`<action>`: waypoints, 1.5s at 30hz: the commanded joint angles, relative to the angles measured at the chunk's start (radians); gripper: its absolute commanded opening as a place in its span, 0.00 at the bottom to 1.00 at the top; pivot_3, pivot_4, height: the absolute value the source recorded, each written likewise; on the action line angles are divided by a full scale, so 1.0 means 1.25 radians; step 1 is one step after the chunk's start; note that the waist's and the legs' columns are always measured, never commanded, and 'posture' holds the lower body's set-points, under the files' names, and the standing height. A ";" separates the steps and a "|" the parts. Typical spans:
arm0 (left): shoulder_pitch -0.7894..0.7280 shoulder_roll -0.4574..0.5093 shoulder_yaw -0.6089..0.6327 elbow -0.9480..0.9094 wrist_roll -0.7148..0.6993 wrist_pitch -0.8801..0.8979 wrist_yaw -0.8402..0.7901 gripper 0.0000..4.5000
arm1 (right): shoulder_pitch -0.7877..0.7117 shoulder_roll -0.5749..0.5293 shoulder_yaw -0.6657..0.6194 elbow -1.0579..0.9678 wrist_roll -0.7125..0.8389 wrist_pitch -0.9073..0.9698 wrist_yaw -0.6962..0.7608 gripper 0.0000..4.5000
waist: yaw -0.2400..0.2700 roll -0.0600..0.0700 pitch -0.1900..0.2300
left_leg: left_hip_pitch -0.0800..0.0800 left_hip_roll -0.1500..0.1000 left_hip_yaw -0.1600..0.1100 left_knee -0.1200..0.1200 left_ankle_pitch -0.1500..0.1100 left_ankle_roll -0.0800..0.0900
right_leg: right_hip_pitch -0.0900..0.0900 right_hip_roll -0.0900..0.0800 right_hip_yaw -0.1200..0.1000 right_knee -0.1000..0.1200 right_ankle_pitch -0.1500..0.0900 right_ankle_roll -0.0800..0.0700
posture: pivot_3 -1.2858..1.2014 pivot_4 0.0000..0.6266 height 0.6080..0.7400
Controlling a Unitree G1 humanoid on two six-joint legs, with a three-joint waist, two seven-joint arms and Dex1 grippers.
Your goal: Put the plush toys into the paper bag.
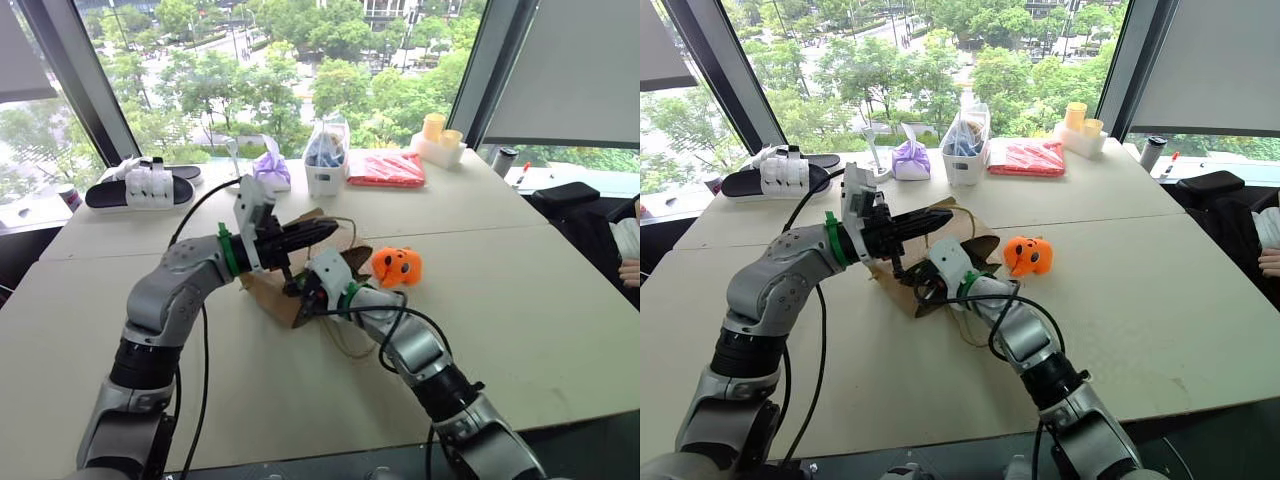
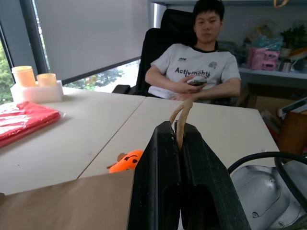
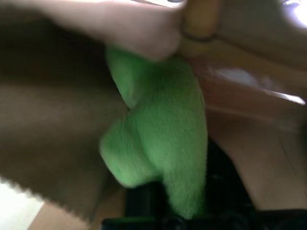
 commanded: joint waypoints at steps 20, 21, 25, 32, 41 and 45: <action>0.015 0.009 0.010 -0.008 0.018 -0.040 -0.007 0.00 | 0.239 -0.281 -0.216 -0.595 0.018 0.274 0.105 0.99 | 0.000 0.000 0.000 | 0.001 0.001 0.000 -0.001 -0.002 0.004 | -0.001 0.000 0.000 0.000 0.000 0.000 | 0.52 0.24 1.00; 0.014 0.006 0.009 -0.006 0.018 -0.041 -0.008 0.00 | 0.248 -0.286 -0.228 -0.580 0.007 0.273 0.091 0.99 | 0.001 0.000 0.000 | 0.001 0.001 0.000 -0.001 -0.002 0.004 | -0.001 0.001 0.000 0.001 0.000 0.000 | 0.52 0.24 1.00; 0.011 -0.002 0.004 -0.001 0.022 -0.044 -0.014 0.00 | 0.238 -0.300 -0.229 -0.459 -0.047 0.210 0.034 0.99 | 0.005 0.000 0.000 | 0.001 0.000 0.001 0.000 -0.002 0.004 | 0.000 0.000 0.000 0.001 0.000 0.000 | 0.52 0.24 1.00; 0.011 -0.006 -0.004 -0.005 0.030 -0.049 -0.017 0.00 | 0.079 -0.223 -0.237 -0.055 -0.089 0.065 -0.083 0.99 | 0.001 0.000 0.000 | 0.001 0.000 0.001 0.000 -0.002 0.003 | 0.001 0.000 0.000 0.000 0.000 0.000 | 0.52 0.24 1.00; 0.038 0.011 0.007 -0.044 0.028 -0.047 0.000 0.00 | -0.078 -0.186 -0.184 0.285 -0.159 -0.035 -0.135 0.99 | -0.001 0.000 0.000 | 0.001 0.000 0.002 -0.004 0.001 -0.001 | 0.000 0.000 0.001 -0.001 0.000 0.000 | 0.52 0.24 1.00; 0.033 0.013 0.010 -0.034 0.037 -0.065 0.002 0.00 | -0.104 -0.185 -0.183 0.333 -0.169 -0.044 -0.145 0.71 | 0.001 0.000 0.000 | 0.001 0.000 0.002 -0.004 0.001 -0.002 | 0.000 0.000 0.001 -0.001 0.000 0.000 | 0.52 0.24 1.00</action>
